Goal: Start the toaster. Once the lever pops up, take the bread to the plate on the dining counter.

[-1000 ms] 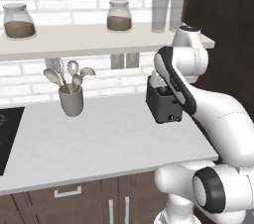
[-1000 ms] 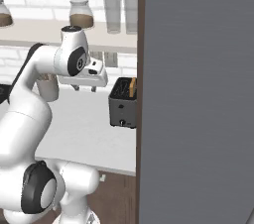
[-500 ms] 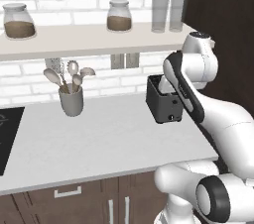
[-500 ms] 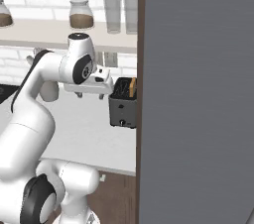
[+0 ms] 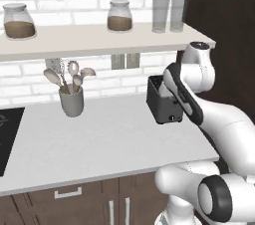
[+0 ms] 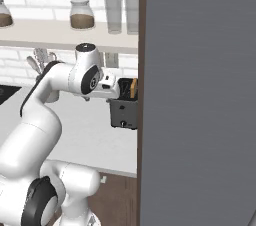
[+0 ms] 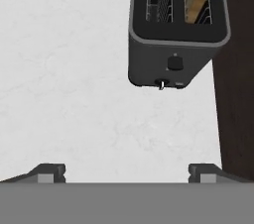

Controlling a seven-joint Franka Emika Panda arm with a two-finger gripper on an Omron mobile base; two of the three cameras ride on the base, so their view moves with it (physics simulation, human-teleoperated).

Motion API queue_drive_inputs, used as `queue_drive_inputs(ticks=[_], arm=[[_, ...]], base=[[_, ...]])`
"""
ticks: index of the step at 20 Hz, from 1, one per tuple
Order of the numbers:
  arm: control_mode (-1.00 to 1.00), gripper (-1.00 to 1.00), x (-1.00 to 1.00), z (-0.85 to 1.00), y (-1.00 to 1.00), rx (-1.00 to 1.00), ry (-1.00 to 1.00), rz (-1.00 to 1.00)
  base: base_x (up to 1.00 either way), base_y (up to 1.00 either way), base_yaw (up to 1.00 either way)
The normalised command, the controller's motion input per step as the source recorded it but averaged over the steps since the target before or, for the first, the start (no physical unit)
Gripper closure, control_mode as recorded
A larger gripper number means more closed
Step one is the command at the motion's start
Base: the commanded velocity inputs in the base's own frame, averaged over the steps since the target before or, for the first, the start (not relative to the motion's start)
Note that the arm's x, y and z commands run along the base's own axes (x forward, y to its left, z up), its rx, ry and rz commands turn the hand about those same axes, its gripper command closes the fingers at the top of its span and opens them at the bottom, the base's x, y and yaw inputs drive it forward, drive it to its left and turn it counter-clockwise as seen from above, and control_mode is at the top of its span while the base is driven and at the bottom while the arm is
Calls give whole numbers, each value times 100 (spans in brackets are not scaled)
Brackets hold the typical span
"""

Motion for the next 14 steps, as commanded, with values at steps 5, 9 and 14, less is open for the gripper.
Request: queue_drive_inputs(ticks=[5,9,14], arm=[[-100,-100,4,-23,-35,0,-1,0],[-100,-100,8,-24,-24,0,0,0],[-100,100,40,-28,0,0,-1,0]], base=[[0,0,0],[0,0,0],[0,0,0]])
